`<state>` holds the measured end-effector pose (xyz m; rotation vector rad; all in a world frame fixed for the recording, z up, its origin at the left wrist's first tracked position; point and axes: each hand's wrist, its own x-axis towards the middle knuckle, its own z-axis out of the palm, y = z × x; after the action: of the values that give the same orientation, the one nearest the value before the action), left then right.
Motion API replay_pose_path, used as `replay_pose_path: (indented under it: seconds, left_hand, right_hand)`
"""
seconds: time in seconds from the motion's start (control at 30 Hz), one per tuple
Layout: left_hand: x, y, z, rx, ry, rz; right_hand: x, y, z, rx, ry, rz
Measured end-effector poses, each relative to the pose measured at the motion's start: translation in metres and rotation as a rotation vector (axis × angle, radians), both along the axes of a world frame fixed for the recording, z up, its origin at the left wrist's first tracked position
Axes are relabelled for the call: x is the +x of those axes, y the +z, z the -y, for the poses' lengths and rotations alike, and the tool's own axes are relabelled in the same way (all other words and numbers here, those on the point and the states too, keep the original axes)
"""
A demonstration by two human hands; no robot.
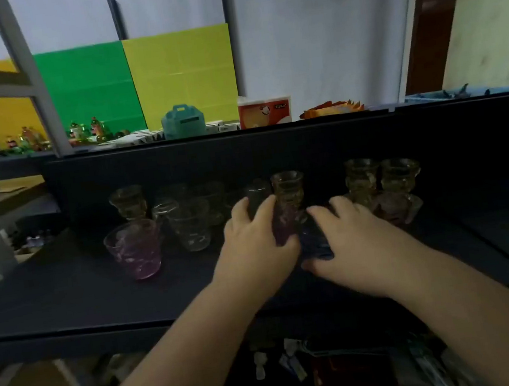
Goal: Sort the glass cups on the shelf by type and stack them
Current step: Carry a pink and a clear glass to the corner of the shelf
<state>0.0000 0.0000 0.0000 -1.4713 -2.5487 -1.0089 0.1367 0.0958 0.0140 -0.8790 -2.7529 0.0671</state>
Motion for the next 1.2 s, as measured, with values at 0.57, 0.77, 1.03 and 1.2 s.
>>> replay_pose_path:
  seconds: [0.57,0.77,1.03,1.2]
  left_hand:
    - [-0.049,-0.034,0.005,0.282,-0.106,0.004]
    - [-0.034,0.003,0.019,0.397,-0.221,0.014]
    - [0.074,0.024,-0.033,0.436,-0.439,0.102]
    - [0.174,0.009,-0.096,0.420,-0.493,0.166]
  right_hand:
    - [-0.004,-0.016,0.011,-0.158,-0.214,-0.426]
    - [0.045,0.002,0.028,-0.223,-0.267,-0.680]
    - [0.181,0.006,0.010,-0.203,-0.419,-0.907]
    - [0.291,-0.012,-0.036,-0.140,-0.504,-0.980]
